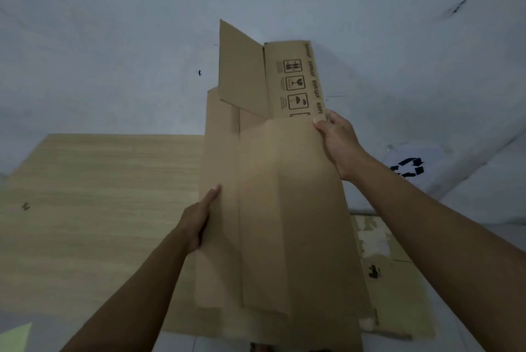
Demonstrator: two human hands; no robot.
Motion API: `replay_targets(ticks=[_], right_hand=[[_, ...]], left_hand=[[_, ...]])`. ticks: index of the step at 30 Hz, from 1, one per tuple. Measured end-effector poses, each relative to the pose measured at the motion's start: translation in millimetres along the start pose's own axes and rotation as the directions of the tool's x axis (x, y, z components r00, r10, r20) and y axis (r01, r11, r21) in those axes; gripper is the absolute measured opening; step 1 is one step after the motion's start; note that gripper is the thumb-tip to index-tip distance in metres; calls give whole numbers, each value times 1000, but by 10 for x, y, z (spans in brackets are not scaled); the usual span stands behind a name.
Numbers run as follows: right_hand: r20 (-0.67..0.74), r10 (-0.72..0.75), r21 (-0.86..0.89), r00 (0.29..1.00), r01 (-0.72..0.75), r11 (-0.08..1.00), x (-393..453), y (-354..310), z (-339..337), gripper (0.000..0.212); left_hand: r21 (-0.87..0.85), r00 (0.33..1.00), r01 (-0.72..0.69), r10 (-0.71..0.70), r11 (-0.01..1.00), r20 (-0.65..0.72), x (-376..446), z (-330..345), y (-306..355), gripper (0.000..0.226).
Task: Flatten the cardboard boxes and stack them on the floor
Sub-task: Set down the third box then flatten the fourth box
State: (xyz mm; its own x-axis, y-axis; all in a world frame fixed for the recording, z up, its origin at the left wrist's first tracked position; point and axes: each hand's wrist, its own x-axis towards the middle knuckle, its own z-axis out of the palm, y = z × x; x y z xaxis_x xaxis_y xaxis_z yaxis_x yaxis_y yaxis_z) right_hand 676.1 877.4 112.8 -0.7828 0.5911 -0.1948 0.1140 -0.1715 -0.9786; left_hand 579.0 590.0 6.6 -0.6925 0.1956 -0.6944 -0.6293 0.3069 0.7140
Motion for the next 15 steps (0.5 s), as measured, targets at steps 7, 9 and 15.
replay_targets(ticks=[7, 9, 15], right_hand=[[-209, -19, -260, 978, -36, 965, -49, 539, -214, 26], [-267, -14, -313, 964, -73, 947, -94, 684, -270, 28], [-349, 18, -456, 937, -187, 870, -78, 1150, -281, 33]], left_hand=[[70, 978, -159, 167, 985, -127, 157, -27, -36, 63], [150, 972, -163, 185, 975, -146, 275, 25, -97, 65], [487, 943, -143, 268, 862, -197, 505, 136, -242, 74]])
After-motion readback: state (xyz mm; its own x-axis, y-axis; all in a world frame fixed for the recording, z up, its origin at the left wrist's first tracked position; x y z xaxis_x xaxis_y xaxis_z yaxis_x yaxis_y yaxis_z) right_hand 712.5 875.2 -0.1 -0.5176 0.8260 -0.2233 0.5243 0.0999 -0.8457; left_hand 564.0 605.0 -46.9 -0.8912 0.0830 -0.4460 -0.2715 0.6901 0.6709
